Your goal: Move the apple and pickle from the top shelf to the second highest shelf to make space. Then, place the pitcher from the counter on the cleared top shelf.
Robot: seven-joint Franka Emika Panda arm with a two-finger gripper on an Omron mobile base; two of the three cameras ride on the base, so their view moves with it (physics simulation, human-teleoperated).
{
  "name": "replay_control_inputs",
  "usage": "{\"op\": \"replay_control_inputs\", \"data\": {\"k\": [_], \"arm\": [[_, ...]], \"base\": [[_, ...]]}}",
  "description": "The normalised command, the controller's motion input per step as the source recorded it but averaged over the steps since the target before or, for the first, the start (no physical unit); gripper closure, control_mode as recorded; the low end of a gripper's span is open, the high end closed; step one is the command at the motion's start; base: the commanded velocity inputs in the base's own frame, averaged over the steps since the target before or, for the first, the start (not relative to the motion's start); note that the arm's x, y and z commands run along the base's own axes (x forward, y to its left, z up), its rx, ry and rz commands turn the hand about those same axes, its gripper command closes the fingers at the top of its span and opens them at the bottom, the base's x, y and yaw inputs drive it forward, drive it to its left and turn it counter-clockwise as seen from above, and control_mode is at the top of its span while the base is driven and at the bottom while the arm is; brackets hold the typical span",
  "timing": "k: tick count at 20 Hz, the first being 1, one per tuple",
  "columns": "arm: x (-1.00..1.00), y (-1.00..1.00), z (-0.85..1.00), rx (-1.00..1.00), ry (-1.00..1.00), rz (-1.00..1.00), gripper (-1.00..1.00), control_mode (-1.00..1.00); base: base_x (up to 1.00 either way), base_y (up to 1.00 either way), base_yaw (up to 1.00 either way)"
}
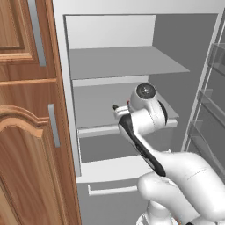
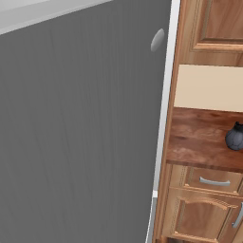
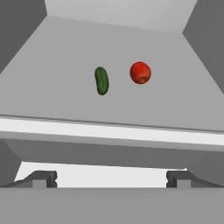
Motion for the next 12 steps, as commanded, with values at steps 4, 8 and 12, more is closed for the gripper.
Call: {"op": "replay_control_inputs", "data": {"k": [4,8,12], "arm": [[-0.91,-0.16,0.66,0.03,0.0,0.03,-1.0,-1.0],[-0.77,-0.39,0.5,0.01,0.0,0.0,-1.0,-1.0],[-0.53,-0.53,0.44,0.02,0.0,0.0,-1.0,-1.0]], "base": [[0.0,0.0,0.0],[0.0,0.0,0.0],[0.0,0.0,0.0]]}}
